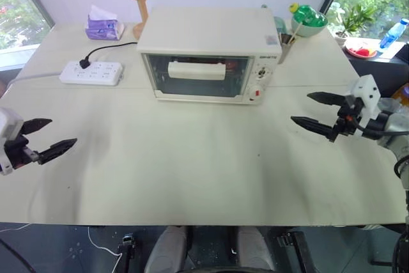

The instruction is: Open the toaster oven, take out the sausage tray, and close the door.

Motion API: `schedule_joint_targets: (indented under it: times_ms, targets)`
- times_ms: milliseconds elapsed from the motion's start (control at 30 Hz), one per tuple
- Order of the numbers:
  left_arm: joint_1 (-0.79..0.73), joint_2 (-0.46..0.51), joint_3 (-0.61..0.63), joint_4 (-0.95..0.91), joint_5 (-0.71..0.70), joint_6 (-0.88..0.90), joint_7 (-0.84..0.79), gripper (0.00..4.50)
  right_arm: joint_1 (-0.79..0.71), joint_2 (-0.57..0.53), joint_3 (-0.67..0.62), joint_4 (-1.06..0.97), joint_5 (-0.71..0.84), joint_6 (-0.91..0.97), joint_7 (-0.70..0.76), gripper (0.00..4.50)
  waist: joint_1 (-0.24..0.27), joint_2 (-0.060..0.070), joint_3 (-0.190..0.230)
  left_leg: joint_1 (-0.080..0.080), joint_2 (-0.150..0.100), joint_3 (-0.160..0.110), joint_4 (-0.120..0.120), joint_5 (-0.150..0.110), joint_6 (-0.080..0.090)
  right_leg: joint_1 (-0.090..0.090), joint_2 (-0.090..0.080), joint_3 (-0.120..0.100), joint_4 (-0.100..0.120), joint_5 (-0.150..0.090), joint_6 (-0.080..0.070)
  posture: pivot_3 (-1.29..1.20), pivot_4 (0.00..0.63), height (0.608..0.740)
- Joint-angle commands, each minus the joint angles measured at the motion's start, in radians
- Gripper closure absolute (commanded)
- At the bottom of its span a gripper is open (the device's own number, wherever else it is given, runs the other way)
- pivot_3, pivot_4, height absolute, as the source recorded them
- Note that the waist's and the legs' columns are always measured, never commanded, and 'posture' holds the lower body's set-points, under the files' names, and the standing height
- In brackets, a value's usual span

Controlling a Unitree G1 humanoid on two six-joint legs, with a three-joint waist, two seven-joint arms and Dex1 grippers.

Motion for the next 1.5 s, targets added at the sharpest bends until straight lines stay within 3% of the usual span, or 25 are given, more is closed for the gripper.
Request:
schedule_joint_targets:
  times_ms: [33,567,833,1133,1300,1500]
  targets:
    - [0.001,0.007,0.035,-0.017,-0.006,-0.016,-0.012,0.04,-0.010,-0.014,-0.023,-0.005,0.003,-0.029,0.005,0.00,0.000,0.000,0.000,0.000,0.000,0.000,0.000,0.000,0.000,0.000,0.000,0.000,0.000,0.000,0.000,0.00,0.150,0.740]
    - [-0.056,-0.002,0.042,-0.016,-0.052,0.051,0.016,0.04,0.011,-0.016,-0.028,-0.023,0.004,-0.005,-0.023,0.00,-0.001,0.000,0.000,0.000,0.000,0.000,0.001,0.000,-0.001,0.000,0.000,0.000,0.001,0.000,-0.001,0.00,0.150,0.740]
    - [-0.157,0.027,0.014,-0.147,-0.227,0.207,-0.023,0.04,-0.088,-0.023,-0.021,-0.056,0.081,0.115,-0.021,0.00,-0.001,0.000,0.000,0.000,0.000,0.000,0.002,0.001,-0.001,0.000,0.000,0.000,0.002,0.001,-0.001,0.00,0.150,0.740]
    - [-0.455,0.035,-0.262,-0.173,-0.279,0.270,-0.108,0.04,-0.257,0.079,0.152,-0.228,0.113,0.283,-0.114,0.00,-0.006,-0.001,0.000,0.000,0.000,0.000,0.002,0.001,-0.002,0.000,0.001,0.000,0.002,0.001,-0.001,0.00,0.150,0.740]
    - [-0.622,0.002,-0.383,-0.087,-0.249,0.259,-0.141,0.04,-0.352,0.201,0.260,-0.197,0.073,0.282,-0.167,0.00,-0.018,-0.001,0.000,0.000,0.000,0.000,0.002,0.002,-0.003,-0.001,0.001,0.001,0.003,0.002,0.000,0.00,0.150,0.740]
    - [-0.710,-0.016,-0.431,-0.033,-0.233,0.259,-0.171,0.04,-0.434,0.326,0.363,-0.082,-0.020,0.220,-0.204,0.00,-0.030,-0.001,0.000,0.000,0.000,0.000,0.002,0.002,-0.003,-0.001,0.002,0.001,0.004,0.003,0.000,0.00,0.150,0.740]
